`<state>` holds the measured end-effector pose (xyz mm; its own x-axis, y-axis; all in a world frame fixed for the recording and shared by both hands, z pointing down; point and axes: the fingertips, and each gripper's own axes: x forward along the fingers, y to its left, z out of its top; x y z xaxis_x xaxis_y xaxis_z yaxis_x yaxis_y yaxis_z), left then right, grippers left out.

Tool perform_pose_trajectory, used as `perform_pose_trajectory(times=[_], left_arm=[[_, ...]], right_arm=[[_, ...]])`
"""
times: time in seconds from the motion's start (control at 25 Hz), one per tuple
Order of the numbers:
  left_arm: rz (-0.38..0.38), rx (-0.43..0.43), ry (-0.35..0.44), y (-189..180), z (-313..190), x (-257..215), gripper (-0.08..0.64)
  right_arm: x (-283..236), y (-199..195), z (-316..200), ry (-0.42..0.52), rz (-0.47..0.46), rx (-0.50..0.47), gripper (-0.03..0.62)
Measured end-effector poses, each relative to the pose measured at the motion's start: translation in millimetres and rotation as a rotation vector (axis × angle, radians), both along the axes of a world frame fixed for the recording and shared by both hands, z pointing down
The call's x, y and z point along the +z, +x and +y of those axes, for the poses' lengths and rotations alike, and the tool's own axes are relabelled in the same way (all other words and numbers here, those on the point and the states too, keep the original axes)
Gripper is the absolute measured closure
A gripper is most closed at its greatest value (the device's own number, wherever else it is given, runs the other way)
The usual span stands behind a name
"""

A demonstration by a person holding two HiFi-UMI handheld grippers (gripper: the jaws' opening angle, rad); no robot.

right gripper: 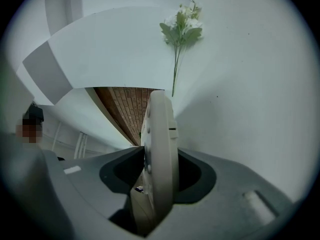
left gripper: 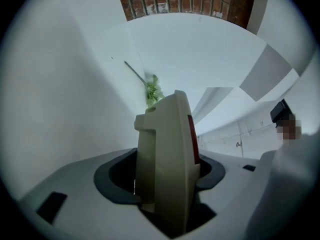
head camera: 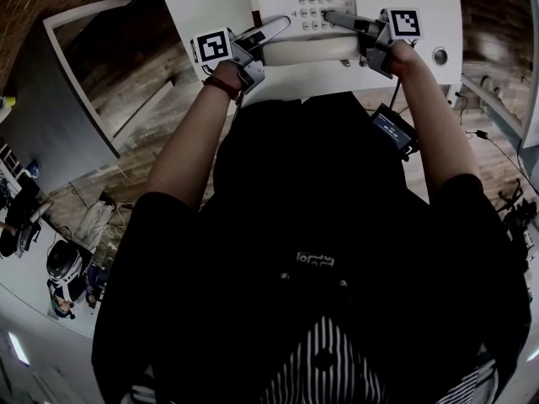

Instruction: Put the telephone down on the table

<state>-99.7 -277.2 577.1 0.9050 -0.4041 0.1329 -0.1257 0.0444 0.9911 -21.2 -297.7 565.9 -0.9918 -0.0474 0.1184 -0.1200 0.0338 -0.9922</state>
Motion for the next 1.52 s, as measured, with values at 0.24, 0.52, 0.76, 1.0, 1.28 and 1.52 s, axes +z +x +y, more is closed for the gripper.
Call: perform_pose_trajectory(times=[0.24, 0.52, 0.76, 1.0, 1.28, 1.52], left_arm=[[-0.025, 0.017, 0.029, 1.8, -1.2, 10.6, 0.284], [-0.014, 0.007, -0.027, 7.2, 0.1, 19.4, 0.284], [-0.005, 0.007, -0.064, 11.6, 2.0, 32.1, 0.285], [-0.053, 0.024, -0.043, 11.3, -1.8, 45.1, 0.284], [-0.144, 0.067, -0.027, 9.9, -3.4, 51.4, 0.284], [-0.214, 0.103, -0.007, 14.2, -0.7, 54.2, 0.284]], right_arm=[[14.5, 4.3, 1.3, -0.005, 0.019, 0.008, 0.42], [24.9, 6.9, 0.8, -0.014, 0.031, 0.029, 0.417], [46.1, 13.5, 1.2, -0.013, 0.082, 0.035, 0.411], [56.9, 13.8, -0.4, -0.027, 0.113, 0.049, 0.397], [66.7, 14.5, -1.4, -0.002, 0.208, 0.078, 0.371], [67.0, 14.7, 0.3, 0.023, 0.253, 0.091, 0.352]])
